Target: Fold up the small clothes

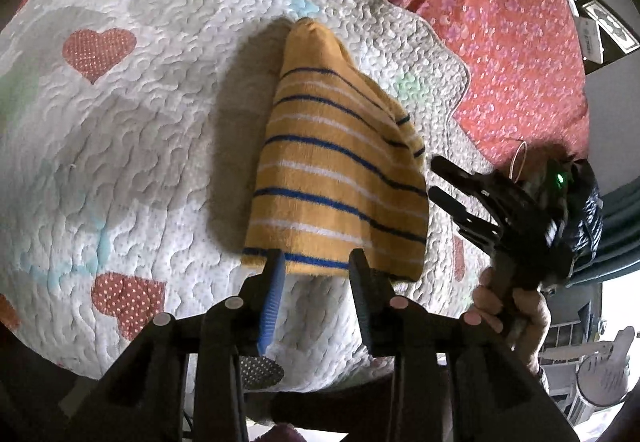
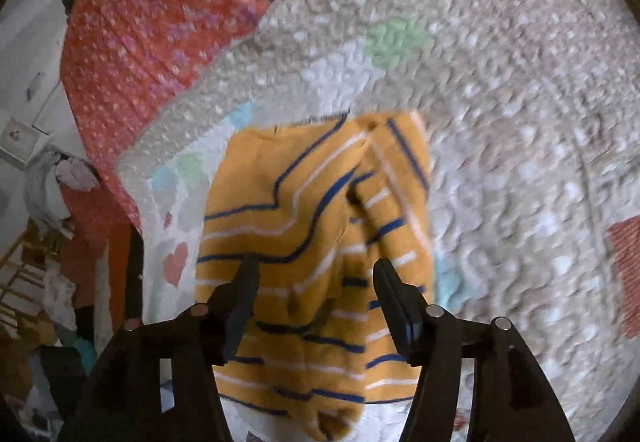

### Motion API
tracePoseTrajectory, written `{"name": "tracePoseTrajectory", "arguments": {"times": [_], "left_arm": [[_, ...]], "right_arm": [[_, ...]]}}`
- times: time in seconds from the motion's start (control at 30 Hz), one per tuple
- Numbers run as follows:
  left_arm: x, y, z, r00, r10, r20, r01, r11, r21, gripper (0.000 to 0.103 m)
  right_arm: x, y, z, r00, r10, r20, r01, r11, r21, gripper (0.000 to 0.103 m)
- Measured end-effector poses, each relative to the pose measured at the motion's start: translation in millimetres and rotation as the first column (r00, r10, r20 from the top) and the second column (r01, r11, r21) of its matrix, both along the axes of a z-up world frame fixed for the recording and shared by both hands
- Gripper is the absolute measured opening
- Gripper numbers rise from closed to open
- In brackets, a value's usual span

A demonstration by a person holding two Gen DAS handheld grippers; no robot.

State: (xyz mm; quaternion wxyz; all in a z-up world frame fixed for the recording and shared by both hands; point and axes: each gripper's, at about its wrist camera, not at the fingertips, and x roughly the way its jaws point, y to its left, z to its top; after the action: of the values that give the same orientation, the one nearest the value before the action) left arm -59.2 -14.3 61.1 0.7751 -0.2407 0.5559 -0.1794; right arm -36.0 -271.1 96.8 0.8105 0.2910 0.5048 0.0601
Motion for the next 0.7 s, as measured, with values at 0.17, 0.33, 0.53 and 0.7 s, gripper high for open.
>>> {"name": "tracePoseTrajectory", "arguments": {"times": [0.17, 0.33, 0.53, 0.7], "left_arm": [[-4, 2, 4, 1.000, 0.000, 0.019, -0.001, 0.999, 0.038, 0.033], [-1, 12, 1, 1.000, 0.027, 0.013, -0.028, 0.999, 0.043, 0.034], [0, 4, -10, 1.000, 0.009, -0.016, -0.008, 0.999, 0.051, 0.035], [-3, -3, -12, 1.000, -0.014, -0.017, 0.015, 0.995, 0.094, 0.036]], "right_arm": [[0, 7, -7, 1.000, 0.022, 0.020, -0.023, 0.997, 0.075, 0.022], [-10, -21, 11, 0.998, -0.036, 0.053, 0.036, 0.999, 0.005, 0.011], [-9, -18, -13, 1.000, -0.024, -0.020, 0.022, 0.993, -0.119, 0.010], [-4, -3, -11, 0.999, 0.026, -0.021, -0.029, 0.985, -0.171, 0.014]]}}
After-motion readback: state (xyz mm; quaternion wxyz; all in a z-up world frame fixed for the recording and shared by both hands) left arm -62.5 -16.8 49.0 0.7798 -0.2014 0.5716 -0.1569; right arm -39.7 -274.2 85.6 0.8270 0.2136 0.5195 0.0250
